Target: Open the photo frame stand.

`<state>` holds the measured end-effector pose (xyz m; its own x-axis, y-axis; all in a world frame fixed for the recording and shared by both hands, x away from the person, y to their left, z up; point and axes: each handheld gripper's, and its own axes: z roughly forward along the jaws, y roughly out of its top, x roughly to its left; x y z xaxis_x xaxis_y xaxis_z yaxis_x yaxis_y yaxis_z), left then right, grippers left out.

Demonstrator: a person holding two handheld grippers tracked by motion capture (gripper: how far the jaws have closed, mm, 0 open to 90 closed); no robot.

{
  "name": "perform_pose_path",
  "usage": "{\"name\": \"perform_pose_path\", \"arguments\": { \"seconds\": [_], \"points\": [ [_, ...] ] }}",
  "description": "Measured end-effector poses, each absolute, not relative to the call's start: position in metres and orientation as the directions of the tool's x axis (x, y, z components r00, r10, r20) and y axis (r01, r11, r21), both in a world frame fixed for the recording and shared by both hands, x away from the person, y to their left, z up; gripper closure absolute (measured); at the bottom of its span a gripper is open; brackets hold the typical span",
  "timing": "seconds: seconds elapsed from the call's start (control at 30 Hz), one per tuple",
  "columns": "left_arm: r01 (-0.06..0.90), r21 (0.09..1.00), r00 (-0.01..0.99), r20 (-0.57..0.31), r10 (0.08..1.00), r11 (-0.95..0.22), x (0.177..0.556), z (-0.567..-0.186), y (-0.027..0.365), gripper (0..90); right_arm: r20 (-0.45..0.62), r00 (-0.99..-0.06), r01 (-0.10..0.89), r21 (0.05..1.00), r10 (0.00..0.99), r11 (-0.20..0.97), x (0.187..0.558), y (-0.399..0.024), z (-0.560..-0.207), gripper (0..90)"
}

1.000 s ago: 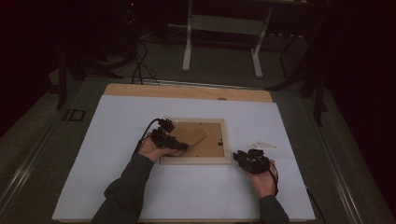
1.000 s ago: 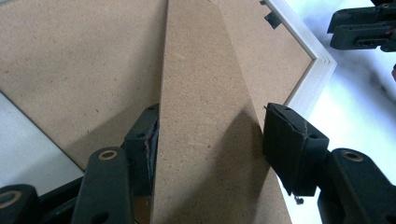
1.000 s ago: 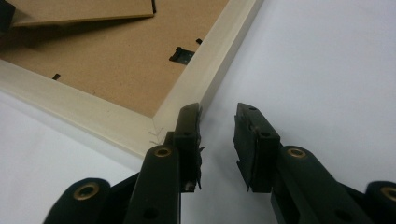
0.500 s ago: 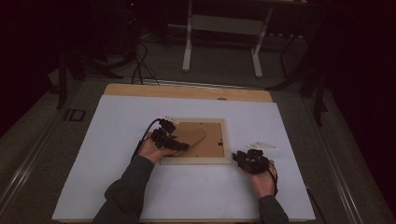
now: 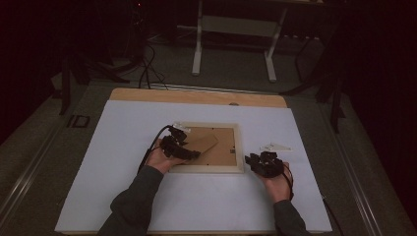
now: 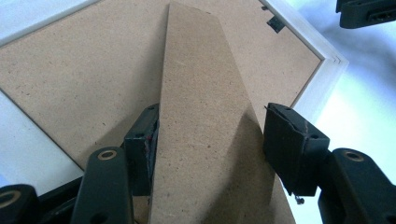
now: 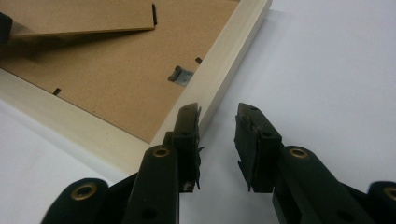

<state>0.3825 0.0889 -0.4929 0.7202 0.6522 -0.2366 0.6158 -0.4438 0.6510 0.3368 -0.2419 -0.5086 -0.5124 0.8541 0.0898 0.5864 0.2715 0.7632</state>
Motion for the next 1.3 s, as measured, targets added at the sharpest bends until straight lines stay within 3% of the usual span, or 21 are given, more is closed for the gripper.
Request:
{"name": "perform_pose_path", "arguments": {
  "seconds": [0.63,1.3],
  "points": [
    [0.51,0.717,0.744,-0.091,0.662,-0.474,0.359,-0.486,0.083,41.8,0.046,-0.54,0.57,0.755,0.84,0.325,0.366,-0.23,-0.474,64.7],
    [0.433,0.75,0.745,0.014,0.667,-0.5,0.341,-0.486,0.079,41.6,0.096,-0.541,0.644,0.686,0.836,0.339,0.408,-0.221,-0.474,54.7]
  ]
}}
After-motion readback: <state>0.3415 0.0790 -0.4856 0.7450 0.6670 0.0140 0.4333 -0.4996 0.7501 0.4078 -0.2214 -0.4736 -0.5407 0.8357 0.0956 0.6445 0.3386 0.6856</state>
